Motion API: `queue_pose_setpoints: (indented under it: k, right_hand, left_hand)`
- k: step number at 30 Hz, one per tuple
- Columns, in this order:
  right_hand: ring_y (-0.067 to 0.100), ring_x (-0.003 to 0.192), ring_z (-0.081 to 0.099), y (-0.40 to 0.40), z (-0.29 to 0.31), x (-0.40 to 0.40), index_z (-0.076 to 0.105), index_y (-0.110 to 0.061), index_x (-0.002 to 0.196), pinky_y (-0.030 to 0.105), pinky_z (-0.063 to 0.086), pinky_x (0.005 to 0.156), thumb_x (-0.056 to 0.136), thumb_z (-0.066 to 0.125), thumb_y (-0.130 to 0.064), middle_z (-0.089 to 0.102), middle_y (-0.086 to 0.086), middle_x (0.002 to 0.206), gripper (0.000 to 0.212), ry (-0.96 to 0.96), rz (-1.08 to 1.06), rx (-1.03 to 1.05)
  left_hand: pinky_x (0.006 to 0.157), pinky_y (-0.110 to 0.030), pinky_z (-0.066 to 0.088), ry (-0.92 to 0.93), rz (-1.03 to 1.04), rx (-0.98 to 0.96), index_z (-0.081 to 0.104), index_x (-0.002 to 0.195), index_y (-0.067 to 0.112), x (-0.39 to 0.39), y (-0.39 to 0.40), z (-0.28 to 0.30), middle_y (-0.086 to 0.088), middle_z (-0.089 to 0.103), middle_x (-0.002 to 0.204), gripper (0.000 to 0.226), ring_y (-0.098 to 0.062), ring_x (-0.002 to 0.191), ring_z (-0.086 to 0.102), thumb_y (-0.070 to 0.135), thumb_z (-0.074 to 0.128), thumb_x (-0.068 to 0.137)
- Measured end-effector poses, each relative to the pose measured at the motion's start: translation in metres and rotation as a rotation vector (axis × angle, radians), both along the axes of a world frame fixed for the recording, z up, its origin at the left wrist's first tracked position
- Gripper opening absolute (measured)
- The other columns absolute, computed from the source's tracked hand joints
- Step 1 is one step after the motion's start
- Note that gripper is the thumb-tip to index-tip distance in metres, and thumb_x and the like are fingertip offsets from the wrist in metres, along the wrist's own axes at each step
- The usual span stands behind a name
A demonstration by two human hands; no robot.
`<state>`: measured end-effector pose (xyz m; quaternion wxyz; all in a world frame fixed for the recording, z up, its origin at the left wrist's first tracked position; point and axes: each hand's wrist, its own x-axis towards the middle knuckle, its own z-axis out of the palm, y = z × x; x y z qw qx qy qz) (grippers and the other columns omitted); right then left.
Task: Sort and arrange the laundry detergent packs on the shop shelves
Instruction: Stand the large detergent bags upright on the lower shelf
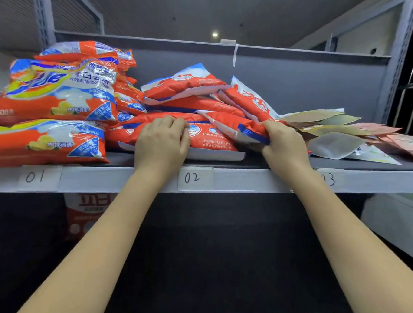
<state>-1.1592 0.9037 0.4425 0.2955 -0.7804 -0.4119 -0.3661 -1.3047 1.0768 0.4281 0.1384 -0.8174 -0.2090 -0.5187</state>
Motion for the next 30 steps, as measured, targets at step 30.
queue_pose_setpoints:
  k: [30]
  right_hand:
    - [0.013,0.112,0.055,-0.019,-0.062,-0.055,0.056,-0.016,0.122,0.023,0.04,0.098,0.086,0.054,-0.045,0.062,-0.002,0.119,0.046,-0.227,0.381,0.153]
  left_hand:
    - [0.096,-0.045,0.043,0.093,-0.179,-0.591,0.064,0.118,0.011,0.008,-0.002,0.039,-0.018,0.063,0.117,0.071,-0.038,0.108,0.056,0.059,0.018,0.095]
